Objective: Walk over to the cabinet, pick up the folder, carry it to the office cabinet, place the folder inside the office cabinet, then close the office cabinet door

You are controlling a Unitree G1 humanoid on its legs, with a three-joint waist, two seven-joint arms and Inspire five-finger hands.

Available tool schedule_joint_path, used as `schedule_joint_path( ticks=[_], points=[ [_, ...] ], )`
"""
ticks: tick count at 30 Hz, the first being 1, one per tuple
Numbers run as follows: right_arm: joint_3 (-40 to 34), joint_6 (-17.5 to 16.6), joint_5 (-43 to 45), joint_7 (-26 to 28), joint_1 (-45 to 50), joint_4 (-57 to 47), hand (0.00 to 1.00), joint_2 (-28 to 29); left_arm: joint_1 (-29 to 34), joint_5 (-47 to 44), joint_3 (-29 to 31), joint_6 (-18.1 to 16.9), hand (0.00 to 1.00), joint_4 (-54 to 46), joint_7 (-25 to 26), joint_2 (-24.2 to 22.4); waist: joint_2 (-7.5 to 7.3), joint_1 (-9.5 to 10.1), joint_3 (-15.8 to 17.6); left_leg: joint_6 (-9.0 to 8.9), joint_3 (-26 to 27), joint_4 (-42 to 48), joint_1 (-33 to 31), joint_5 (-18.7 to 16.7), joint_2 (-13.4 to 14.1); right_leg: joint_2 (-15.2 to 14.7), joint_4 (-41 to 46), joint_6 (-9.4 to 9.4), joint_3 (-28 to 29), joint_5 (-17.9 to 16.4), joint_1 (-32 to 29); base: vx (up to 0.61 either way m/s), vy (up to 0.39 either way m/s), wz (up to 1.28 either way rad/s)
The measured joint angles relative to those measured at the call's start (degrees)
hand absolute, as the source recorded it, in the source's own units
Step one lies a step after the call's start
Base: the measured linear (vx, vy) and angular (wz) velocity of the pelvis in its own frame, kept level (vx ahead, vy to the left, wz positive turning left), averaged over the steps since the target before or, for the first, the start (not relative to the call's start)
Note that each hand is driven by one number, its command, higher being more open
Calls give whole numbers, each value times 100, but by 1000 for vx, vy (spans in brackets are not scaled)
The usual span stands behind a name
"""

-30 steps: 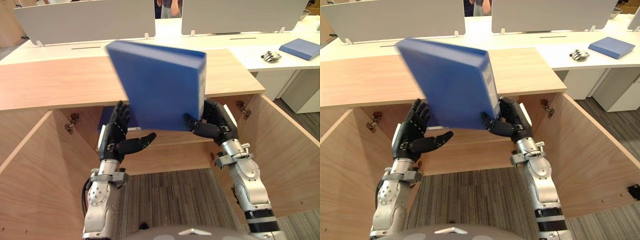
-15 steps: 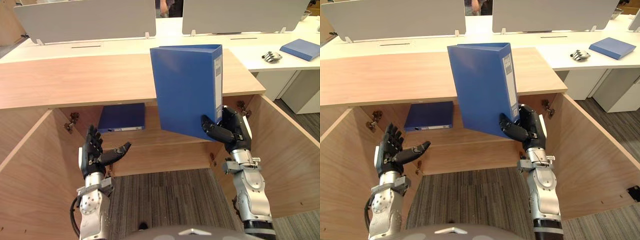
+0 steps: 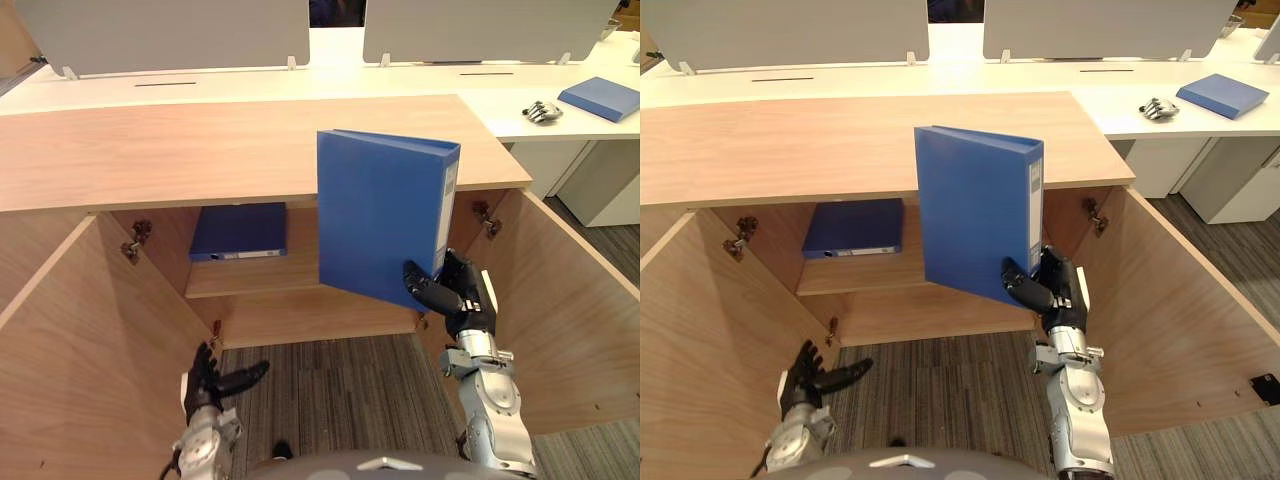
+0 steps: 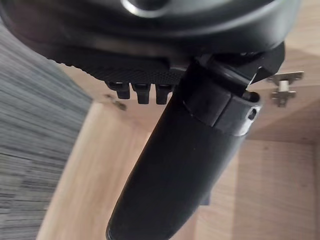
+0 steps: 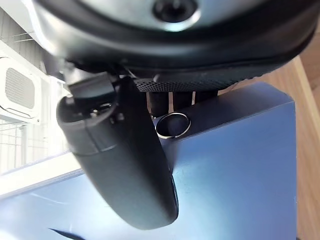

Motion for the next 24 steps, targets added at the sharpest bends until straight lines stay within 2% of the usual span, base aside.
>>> schedule_joint_path(
  ticks=[5, 17, 20, 22, 24],
  points=[
    [72, 0, -455, -146, 10, 469, 0, -4, 3, 78, -18, 99, 100, 828, 2, 66, 20, 15, 115, -4, -3, 1, -40, -34, 1, -1, -1, -10, 2, -56, -38, 0, 0, 0],
    [611, -1, -904, -167, -11, 697, 0, -317, -283, 421, -318, 93, 100, 1380, -30, 462, 78, 67, 183, 26, 187, 33, -4, -116, 3, 10, 2, 5, 208, -44, -103, 28, -3, -9],
    [921, -1, -915, -140, -217, 738, 0, -569, -440, 499, -447, 78, 100, 1379, -92, 464, 183, 71, 405, 15, 352, 38, -36, -133, 15, 11, 194, 14, 374, -57, -323, -75, 4, -26],
    [969, -2, -958, -108, -462, 791, 0, -651, -585, 501, -559, 76, 100, 1343, -97, 493, 212, 74, 610, -1, 447, 325, -353, -259, 44, -6, 496, 27, 506, -108, -711, -127, 7, -28],
    [969, -2, -959, -109, -746, 832, 0, -699, -830, 500, -592, 75, 100, 1307, -108, 515, 217, 55, 898, 44, 453, 1047, -909, -530, 144, -23, 885, 23, 560, -190, -1156, -162, 2, -10]
  ],
)
